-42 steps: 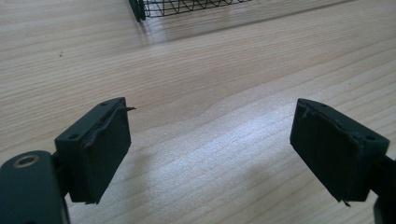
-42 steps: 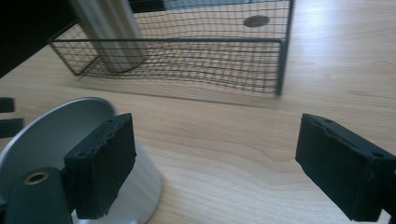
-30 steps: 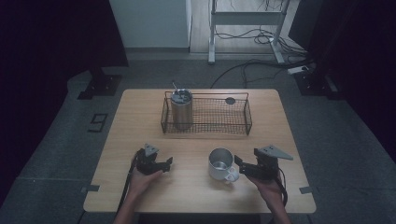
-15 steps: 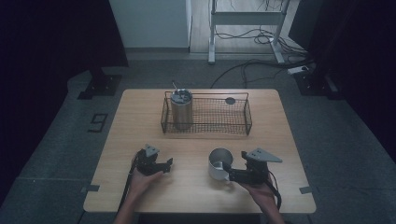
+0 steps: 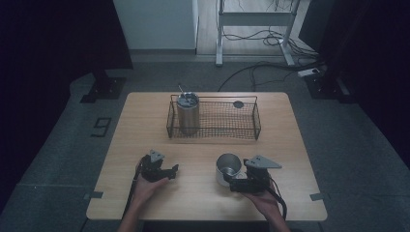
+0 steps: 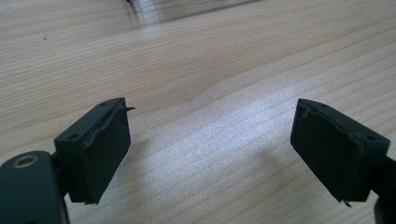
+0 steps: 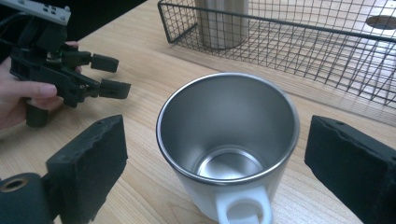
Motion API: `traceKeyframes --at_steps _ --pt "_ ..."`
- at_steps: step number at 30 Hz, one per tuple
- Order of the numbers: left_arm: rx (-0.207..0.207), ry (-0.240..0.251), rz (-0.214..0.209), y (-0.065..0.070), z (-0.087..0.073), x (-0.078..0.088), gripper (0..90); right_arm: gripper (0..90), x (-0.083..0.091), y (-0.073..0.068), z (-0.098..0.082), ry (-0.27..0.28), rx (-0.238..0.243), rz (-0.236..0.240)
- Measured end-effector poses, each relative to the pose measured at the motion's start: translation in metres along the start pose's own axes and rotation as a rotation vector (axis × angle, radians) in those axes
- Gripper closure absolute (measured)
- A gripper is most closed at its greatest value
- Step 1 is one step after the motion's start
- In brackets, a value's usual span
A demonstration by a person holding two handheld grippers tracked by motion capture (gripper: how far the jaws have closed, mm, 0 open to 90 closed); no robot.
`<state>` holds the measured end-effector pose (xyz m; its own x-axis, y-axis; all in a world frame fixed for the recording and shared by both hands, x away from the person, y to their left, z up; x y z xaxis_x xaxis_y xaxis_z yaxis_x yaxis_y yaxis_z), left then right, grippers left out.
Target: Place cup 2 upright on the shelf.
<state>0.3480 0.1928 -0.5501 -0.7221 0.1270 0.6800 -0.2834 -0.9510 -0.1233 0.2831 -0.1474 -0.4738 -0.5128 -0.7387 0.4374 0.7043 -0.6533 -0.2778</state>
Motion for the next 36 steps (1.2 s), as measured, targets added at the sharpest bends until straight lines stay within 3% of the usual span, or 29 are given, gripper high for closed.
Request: traceKeyframes --at_steps 7,14,36 --pt "0.0 -0.005 -0.008 0.002 -0.001 -0.001 12.7 2.7 -0.008 0.0 -0.001 -0.018 0.023 -0.03" --pt "0.001 -0.005 -0.005 0.002 -0.001 -0.001 12.8 0.9 -0.013 0.004 -0.003 -0.034 0.024 -0.025" --pt "-0.013 -0.011 0.004 0.003 -0.001 -0.002 13.1 0.6 -0.043 0.015 -0.007 -0.15 0.076 -0.044"
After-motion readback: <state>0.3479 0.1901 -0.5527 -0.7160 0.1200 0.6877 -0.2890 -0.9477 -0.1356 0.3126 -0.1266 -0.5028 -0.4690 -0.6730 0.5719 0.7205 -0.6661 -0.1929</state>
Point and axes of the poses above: each handheld gripper's, and its own axes: x roughly backward along the jaws, z roughly out of its top, y roughly to its right, the point moved 1 cm from there along -x, roughly forward along the jaws, and after that the axes turned 13 degrees about z, right-handed, at the moved point
